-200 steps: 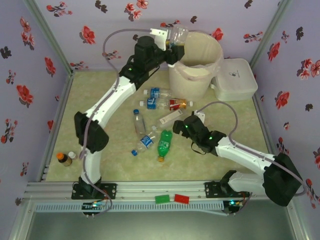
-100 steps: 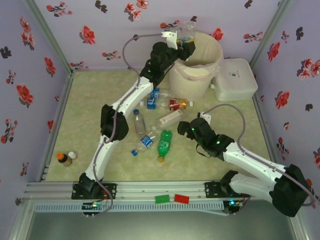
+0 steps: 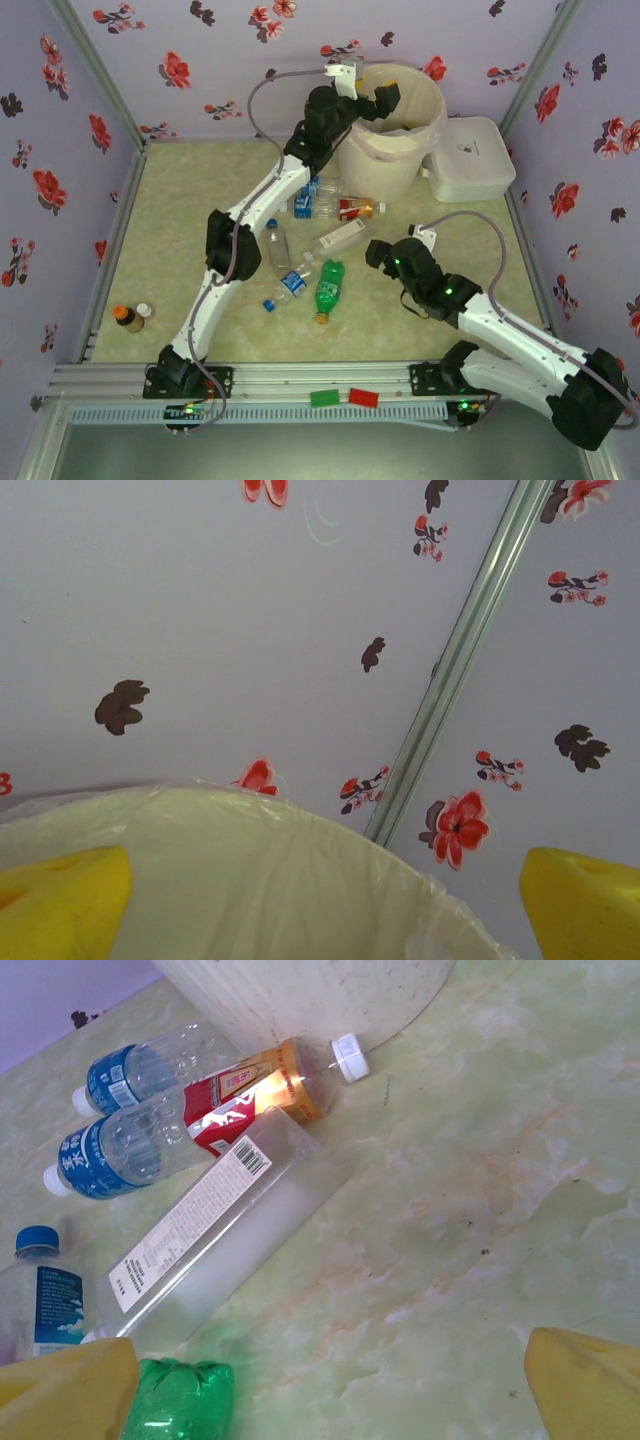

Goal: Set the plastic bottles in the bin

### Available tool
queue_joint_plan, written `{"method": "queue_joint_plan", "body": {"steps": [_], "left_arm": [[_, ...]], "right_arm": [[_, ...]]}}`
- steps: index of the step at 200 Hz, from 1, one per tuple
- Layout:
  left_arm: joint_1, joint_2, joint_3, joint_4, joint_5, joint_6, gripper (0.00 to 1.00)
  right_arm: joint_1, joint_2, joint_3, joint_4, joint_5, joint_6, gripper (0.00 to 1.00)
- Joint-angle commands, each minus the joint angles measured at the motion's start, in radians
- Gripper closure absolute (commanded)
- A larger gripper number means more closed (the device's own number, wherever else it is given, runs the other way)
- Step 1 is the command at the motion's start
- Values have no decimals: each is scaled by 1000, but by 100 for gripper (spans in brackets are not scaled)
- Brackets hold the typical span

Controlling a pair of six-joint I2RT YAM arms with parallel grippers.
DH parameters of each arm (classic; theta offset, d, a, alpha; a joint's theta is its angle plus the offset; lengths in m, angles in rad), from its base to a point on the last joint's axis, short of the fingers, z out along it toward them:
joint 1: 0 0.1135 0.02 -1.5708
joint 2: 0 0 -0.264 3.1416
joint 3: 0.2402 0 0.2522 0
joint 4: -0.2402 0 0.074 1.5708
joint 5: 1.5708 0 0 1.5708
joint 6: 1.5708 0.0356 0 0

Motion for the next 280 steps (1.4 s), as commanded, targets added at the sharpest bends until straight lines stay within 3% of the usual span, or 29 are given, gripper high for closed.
{"method": "queue_joint_plan", "body": {"steps": [1, 37, 81, 110, 153, 211, 280], "left_arm": [[-4, -101, -22, 14, 30, 33, 0], [-4, -311, -266, 79, 66, 50, 0], [-1, -683, -825, 286, 66, 106, 0], [5, -917, -1145, 301, 24, 149, 0], [19, -1218, -1540, 224, -130, 160, 0], [57, -1498, -1883, 11, -269, 56, 0], [102, -1681, -2153, -139, -278, -154, 0]], "right_arm": [[-8, 8, -9, -5, 67, 29, 0], [-10, 80, 3, 64, 64, 44, 0], [-8, 254, 87, 116, 39, 78, 0], [-11, 373, 132, 190, 45, 148, 0], [-11, 560, 235, 264, -11, 237, 0], [-13, 777, 376, 266, -85, 347, 0], [-24, 902, 387, 329, -100, 522, 1]]}}
